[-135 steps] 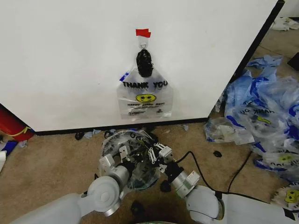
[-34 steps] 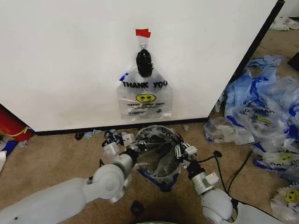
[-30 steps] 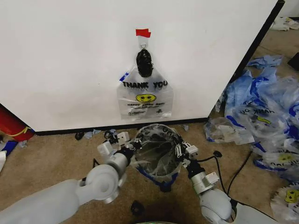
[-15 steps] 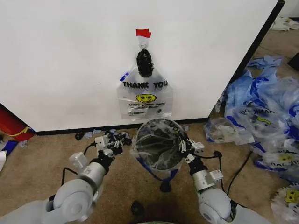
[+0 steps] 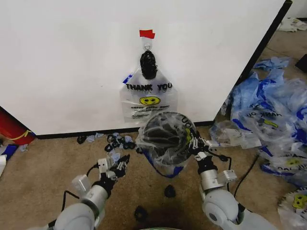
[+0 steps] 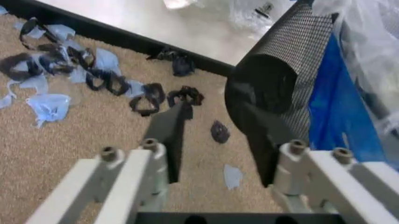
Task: Pick up the garbage bag from the wall and place it over the trash bin.
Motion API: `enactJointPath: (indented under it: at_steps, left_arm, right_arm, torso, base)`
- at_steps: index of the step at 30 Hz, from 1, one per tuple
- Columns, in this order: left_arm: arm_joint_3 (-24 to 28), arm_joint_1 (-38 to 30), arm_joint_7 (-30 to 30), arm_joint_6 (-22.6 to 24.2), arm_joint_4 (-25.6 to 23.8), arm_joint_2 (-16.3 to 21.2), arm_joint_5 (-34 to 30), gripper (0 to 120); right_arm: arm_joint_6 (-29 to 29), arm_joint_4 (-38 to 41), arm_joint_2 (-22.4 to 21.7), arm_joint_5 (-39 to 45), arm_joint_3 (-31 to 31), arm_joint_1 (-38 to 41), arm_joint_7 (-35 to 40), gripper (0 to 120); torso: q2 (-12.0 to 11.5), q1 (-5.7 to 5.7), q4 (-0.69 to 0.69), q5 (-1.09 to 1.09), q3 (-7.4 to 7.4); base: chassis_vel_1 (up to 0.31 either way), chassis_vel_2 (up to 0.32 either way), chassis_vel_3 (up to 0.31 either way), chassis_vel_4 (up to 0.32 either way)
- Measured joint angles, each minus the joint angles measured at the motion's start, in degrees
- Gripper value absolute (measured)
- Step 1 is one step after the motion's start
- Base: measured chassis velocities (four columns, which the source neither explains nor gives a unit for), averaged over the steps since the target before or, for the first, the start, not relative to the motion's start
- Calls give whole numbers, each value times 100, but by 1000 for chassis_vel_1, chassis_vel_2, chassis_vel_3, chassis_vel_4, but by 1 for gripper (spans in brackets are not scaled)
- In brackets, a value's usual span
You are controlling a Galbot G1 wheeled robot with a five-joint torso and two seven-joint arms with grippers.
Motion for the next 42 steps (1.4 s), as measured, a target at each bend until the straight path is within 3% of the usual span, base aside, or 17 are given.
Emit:
enactJointPath:
  at_steps: [9, 11, 15, 17, 28, 42]
  left_arm:
    - [116, 17, 332, -50, 131, -218, 643, 75]
    - [124, 15, 348, -55, 144, -220, 671, 77]
    - [400, -88, 506, -152, 381, -318, 992, 96]
    - [494, -139, 507, -161, 422, -376, 1027, 99]
    - [544, -201, 505, -236, 486, -436, 1156, 99]
    - [27, 219, 533, -337, 532, -289, 1437, 99]
  right_arm:
    - [-51, -142, 73, 51, -21, 143, 28, 1]
    - [-55, -142, 77, 53, -28, 149, 31, 1]
    - [-125, -132, 165, 114, -208, 279, 106, 1]
    - [-156, -110, 209, 153, -262, 317, 135, 1]
    - [-210, -181, 392, 240, -410, 415, 182, 1]
    - [-84, -341, 710, 281, -396, -37, 155, 1]
  torso:
    - [0, 0, -1, 1, 0]
    - [0, 0, 0, 1, 0]
    - [0, 0, 0, 0, 1]
    - [0, 0, 0, 0, 1]
    - [0, 0, 0, 0, 1]
    - [1, 0, -1, 1, 0]
  base:
    - [0, 0, 0, 0]
    - [0, 0, 0, 0]
    - [0, 0, 0, 0]
    - [0, 0, 0, 0]
    - [0, 0, 0, 0]
    - [0, 0, 0, 0]
